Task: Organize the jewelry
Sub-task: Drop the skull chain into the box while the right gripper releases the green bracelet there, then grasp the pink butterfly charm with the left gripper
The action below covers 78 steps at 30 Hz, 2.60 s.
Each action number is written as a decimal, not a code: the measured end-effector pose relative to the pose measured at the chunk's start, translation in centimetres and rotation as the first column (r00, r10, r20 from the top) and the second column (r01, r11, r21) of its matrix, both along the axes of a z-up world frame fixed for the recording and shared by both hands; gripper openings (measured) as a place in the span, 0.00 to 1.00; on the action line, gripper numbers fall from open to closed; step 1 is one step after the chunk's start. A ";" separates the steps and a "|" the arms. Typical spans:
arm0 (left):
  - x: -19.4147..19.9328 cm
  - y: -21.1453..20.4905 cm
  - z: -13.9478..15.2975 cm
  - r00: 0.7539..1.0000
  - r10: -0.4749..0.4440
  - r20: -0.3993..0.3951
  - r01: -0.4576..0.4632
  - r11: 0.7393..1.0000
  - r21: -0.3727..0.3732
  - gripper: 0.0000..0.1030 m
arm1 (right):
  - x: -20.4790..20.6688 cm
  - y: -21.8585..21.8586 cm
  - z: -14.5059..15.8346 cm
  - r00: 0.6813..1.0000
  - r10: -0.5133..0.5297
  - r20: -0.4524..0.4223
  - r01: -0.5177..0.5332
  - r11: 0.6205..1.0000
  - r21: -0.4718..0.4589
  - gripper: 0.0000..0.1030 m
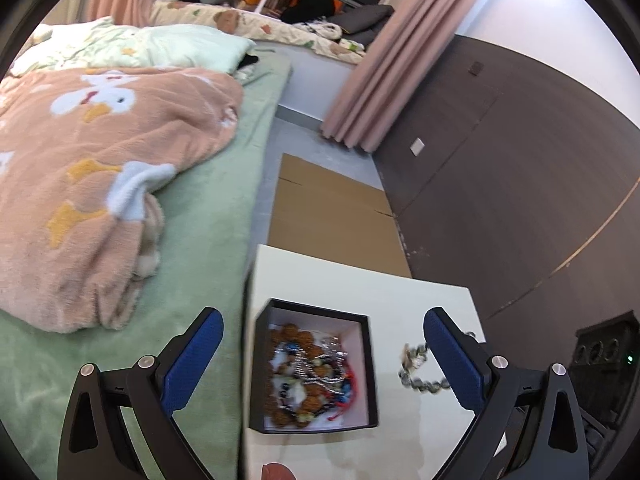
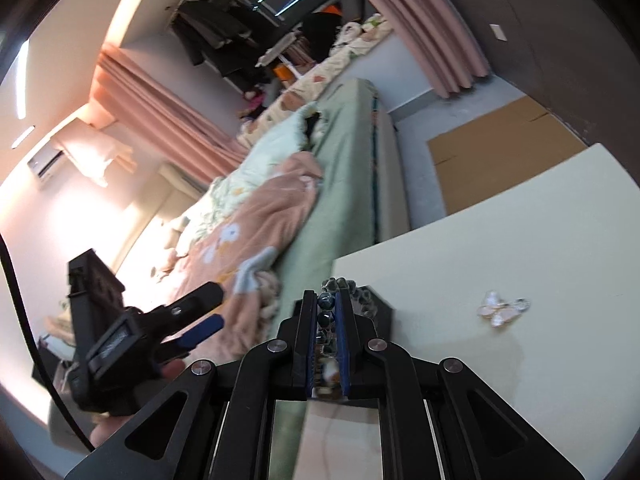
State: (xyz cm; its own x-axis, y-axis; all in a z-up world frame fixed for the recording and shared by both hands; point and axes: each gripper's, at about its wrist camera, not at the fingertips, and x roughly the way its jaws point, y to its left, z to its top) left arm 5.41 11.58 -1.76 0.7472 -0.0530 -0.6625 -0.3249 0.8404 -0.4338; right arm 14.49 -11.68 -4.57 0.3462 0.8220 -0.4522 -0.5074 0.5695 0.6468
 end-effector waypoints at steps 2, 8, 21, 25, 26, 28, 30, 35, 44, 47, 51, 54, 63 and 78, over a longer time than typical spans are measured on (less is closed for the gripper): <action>-0.4 0.5 -0.1 1.000 0.019 -0.002 -0.019 1.000 0.003 0.97 | -0.4 0.5 0.0 1.000 0.013 0.007 -0.014 1.000 0.014 0.10; -1.2 1.7 -0.1 0.998 0.057 0.013 -0.057 0.998 0.016 1.00 | -1.0 3.1 -0.6 0.999 0.043 -0.003 -0.043 0.999 0.032 0.10; -1.7 2.9 -0.2 0.996 0.083 0.031 -0.083 0.997 -0.009 1.00 | 0.9 2.9 -3.3 0.987 0.009 -0.163 -0.010 1.000 -0.009 0.75; -1.5 2.1 0.1 0.998 0.057 0.038 -0.057 0.998 0.009 1.00 | 1.3 1.0 -3.0 0.988 -0.037 -0.152 0.033 0.999 -0.033 0.75; -1.5 1.8 0.2 0.998 0.050 0.041 -0.051 0.999 0.009 1.00 | 1.3 0.4 -2.9 0.988 -0.052 -0.146 0.047 0.998 -0.038 0.75; -1.4 1.4 0.4 0.998 0.035 0.050 -0.035 0.999 0.001 1.00 | 1.4 -0.5 -2.6 0.988 -0.074 -0.133 0.068 0.996 -0.050 0.75; -1.3 0.9 0.5 0.998 0.015 0.064 -0.015 1.000 -0.006 1.00 | 1.4 -1.4 -2.4 0.987 -0.102 -0.122 0.094 0.993 -0.066 0.75; -1.1 -1.4 1.6 0.991 -0.046 0.123 0.044 0.999 0.017 1.00 | 1.4 -4.2 -1.4 0.982 -0.173 -0.075 0.166 0.982 -0.092 0.75; 0.1 -5.8 2.3 0.980 -0.137 0.141 0.128 0.989 0.074 1.00 | 1.7 -8.7 0.2 0.960 -0.279 0.014 0.278 0.951 -0.137 0.75; 0.7 -7.3 2.1 0.977 -0.167 0.132 0.156 0.984 0.092 1.00 | 1.8 -9.9 0.2 0.962 -0.274 0.004 0.272 0.952 -0.144 0.75; 1.5 -9.5 1.9 0.975 -0.194 0.106 0.177 0.973 0.150 1.00 | 2.0 -11.4 0.2 0.960 -0.279 -0.003 0.274 0.948 -0.163 0.76; 1.9 -10.9 1.6 0.971 -0.220 0.095 0.202 0.965 0.167 1.00 | 2.3 -12.8 0.0 0.954 -0.296 -0.041 0.287 0.945 -0.155 0.88; 4.0 -13.7 0.3 0.961 -0.275 0.031 0.265 0.945 0.190 1.00 | 3.0 -16.5 -0.3 0.920 -0.381 -0.088 0.368 0.919 -0.140 1.00; 8.5 -16.7 -4.9 0.919 -0.369 -0.136 0.387 0.909 0.154 0.73 | 6.1 -19.7 -4.0 0.837 -0.474 -0.272 0.408 0.873 -0.267 1.00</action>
State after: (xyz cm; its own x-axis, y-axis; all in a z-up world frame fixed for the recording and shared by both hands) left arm 13.95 -5.08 -6.65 0.6226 -0.1949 -0.7579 -0.0019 0.9681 -0.2506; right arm 20.59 -31.37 -8.55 0.4603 0.5025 -0.7319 0.0433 0.8107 0.5839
